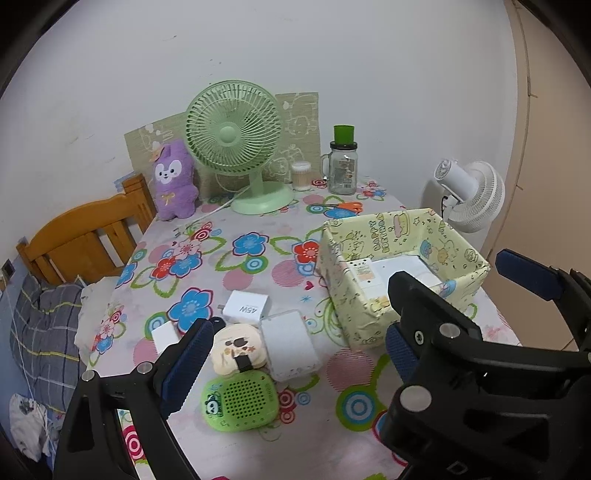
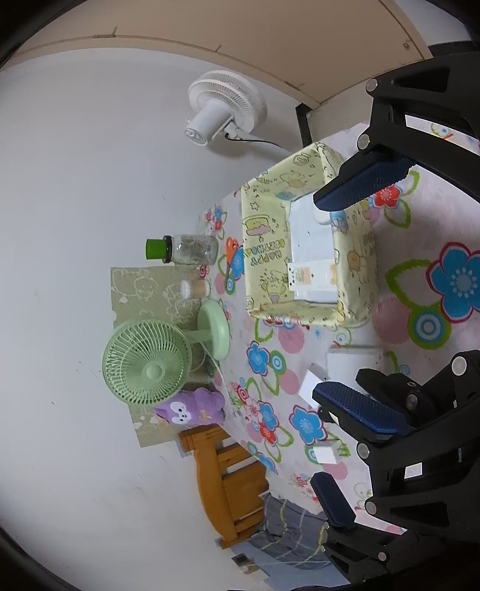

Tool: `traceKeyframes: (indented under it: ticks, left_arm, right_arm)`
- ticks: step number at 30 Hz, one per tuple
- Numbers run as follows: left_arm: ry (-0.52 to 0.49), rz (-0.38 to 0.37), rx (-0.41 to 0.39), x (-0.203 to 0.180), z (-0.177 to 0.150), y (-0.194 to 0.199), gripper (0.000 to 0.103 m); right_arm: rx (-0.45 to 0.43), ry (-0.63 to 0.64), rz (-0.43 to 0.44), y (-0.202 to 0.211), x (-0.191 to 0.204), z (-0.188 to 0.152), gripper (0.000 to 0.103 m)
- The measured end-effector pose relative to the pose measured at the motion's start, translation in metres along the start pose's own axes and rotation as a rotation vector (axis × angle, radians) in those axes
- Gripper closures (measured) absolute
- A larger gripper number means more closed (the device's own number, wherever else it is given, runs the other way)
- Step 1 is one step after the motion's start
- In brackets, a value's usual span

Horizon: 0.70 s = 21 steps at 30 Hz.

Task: Organize rigid objects
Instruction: 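Raise both grippers out of the yellow box, then move the right gripper toward the white translucent case while the left gripper approaches the green speaker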

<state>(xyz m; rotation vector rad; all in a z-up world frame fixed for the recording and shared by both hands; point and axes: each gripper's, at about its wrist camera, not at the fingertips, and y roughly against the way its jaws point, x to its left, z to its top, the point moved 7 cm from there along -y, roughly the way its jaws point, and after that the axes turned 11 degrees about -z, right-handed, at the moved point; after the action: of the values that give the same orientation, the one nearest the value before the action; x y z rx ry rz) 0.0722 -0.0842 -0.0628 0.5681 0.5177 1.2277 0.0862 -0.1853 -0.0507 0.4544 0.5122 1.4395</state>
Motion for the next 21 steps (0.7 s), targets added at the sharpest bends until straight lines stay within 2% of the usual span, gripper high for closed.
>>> traceKeyframes:
  ticks: [8,21]
  left_arm:
    - [0.019,0.008,-0.002,0.021,-0.008,0.004,0.007]
    - [0.044,0.015,0.023,0.052,-0.028,-0.005,0.007]
  right_arm:
    - [-0.038,-0.003,0.043,0.006,0.021,-0.003,0.008]
    - [-0.047,0.027,0.019,-0.003,0.053,-0.013,0.008]
